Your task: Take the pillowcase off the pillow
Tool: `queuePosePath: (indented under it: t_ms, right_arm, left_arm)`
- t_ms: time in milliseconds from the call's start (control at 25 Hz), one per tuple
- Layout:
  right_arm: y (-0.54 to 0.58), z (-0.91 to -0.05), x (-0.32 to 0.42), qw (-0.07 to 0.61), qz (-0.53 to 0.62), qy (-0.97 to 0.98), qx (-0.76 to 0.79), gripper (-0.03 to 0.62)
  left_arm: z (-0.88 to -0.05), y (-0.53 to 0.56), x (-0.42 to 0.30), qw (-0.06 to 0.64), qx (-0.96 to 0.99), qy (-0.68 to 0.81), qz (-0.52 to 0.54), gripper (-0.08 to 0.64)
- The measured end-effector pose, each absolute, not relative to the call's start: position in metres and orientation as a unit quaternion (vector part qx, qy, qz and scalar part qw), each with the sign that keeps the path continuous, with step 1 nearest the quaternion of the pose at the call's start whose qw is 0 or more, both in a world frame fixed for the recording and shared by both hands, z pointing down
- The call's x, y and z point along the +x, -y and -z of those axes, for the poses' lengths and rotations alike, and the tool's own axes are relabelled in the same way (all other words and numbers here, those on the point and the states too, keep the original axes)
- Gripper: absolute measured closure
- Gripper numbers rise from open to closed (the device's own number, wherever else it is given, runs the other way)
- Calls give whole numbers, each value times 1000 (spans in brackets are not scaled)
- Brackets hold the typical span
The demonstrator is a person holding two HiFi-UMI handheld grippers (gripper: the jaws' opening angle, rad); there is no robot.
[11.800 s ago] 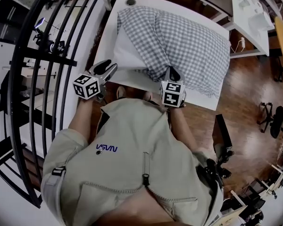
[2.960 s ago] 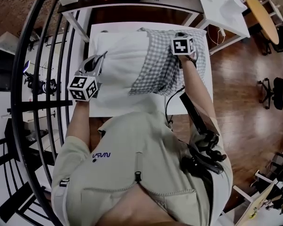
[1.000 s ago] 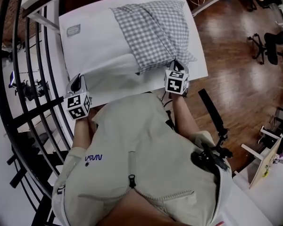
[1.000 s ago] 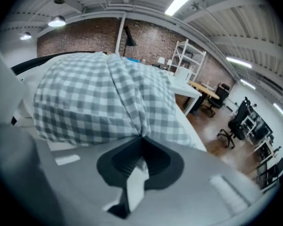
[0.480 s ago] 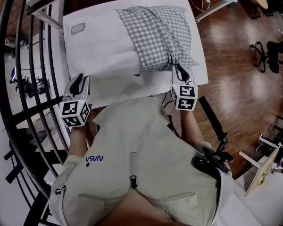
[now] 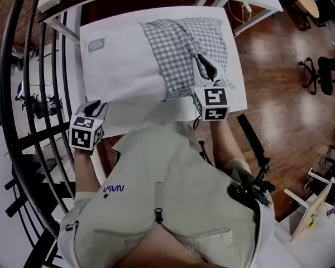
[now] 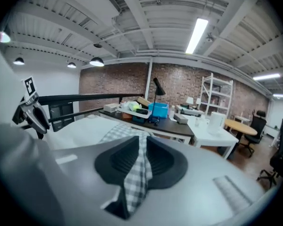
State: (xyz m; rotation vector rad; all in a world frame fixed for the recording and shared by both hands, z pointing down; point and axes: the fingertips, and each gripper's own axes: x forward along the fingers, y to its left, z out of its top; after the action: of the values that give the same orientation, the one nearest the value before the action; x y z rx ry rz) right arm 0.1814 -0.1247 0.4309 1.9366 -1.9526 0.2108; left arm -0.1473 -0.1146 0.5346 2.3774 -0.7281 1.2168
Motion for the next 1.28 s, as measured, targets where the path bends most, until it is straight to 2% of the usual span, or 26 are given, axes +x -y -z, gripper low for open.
queuePosePath:
  t_ms: [40, 80, 120, 240, 320, 400, 480, 600, 720, 840, 920, 1000, 1040, 1160, 1200, 1280]
  right_arm:
    - [131, -428, 178, 190, -71, 699, 686, 540]
    - [139, -426, 178, 190, -68, 702, 683, 540]
    - [147, -424, 180, 190, -65, 704, 681, 540]
    - [163, -418, 175, 192, -60, 713, 672, 541]
    - [173, -416, 168, 196, -57, 719, 665, 540]
    - [191, -415, 171, 199, -55, 724, 659, 540]
    - [214, -417, 176, 207, -53, 728, 651, 540]
    - [245, -427, 173, 234, -59, 737, 631, 540]
    - [269, -445, 169, 268, -84, 739, 612, 487]
    - [290, -464, 180, 287, -120, 727, 612, 459]
    - [302, -479, 189, 305, -141, 714, 614, 445]
    - [308, -496, 199, 349, -150, 693, 612, 424]
    - [308, -506, 202, 373, -150, 684, 608, 412]
    - [302, -531, 201, 413, -156, 673, 593, 413]
    - [300, -534, 199, 417, -154, 673, 592, 450]
    - [296, -529, 203, 416, -144, 664, 604, 548]
  left_arm:
    - [-529, 110, -149, 184, 846, 240, -438, 480]
    - [-522, 108, -147, 177, 850, 223, -443, 536]
    - [-512, 109, -142, 165, 855, 210, -444, 552]
    - [-476, 128, -129, 118, 881, 221, -402, 546]
    - [-456, 150, -114, 89, 900, 246, -350, 498]
    - [-445, 178, -84, 62, 915, 263, -300, 405]
    - [-443, 207, -49, 50, 923, 277, -262, 351]
    - [-448, 250, -11, 35, 921, 306, -238, 333]
    - [-468, 284, 19, 20, 910, 314, -270, 330]
    - [-502, 301, 41, 32, 904, 290, -313, 275]
    - [-528, 302, 45, 60, 899, 272, -339, 267]
    - [-552, 296, 48, 88, 897, 253, -353, 275]
    - [-562, 288, 50, 96, 898, 239, -356, 304]
    - [-573, 260, 53, 79, 905, 213, -361, 456]
    - [-571, 256, 51, 65, 906, 217, -357, 496]
    - [-552, 251, 45, 44, 912, 232, -335, 520]
